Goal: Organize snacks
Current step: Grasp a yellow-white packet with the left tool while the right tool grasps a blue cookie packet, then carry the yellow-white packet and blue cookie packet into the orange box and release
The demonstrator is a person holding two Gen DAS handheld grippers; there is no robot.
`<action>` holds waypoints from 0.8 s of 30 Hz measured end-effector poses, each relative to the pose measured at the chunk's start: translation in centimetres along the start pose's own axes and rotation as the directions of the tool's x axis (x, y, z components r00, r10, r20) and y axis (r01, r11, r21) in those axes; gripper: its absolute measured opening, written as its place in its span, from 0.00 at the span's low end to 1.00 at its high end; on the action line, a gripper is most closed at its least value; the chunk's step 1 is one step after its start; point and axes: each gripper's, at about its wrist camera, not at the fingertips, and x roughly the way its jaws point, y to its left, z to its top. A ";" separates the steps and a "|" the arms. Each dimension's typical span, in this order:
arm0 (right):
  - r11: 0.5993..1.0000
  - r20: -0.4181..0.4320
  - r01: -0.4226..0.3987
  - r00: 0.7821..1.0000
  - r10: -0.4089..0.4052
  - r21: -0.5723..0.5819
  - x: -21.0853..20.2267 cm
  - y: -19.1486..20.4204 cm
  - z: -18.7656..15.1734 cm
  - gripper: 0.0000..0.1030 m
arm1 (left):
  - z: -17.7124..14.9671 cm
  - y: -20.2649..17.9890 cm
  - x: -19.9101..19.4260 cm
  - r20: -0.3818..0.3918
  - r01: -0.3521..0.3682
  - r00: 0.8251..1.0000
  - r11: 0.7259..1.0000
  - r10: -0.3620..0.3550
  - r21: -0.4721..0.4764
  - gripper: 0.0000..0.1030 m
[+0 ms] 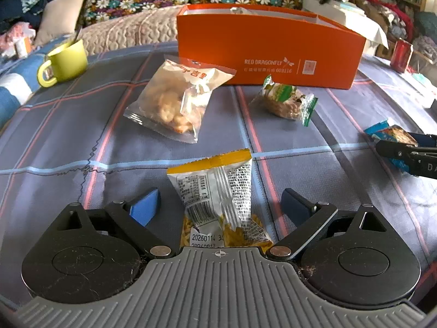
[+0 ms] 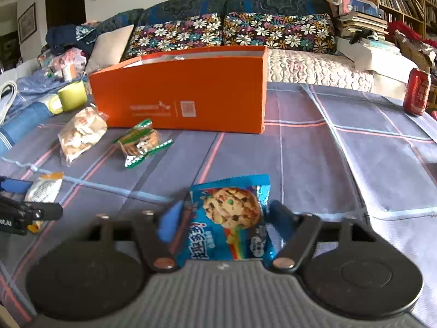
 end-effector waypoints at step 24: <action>0.987 0.043 -0.100 0.995 0.095 0.122 -0.9 -0.6 0.4 0.55 | 1.2 2.6 -2.4 0.074 0.126 0.990 0.985 -0.118 -0.115 0.00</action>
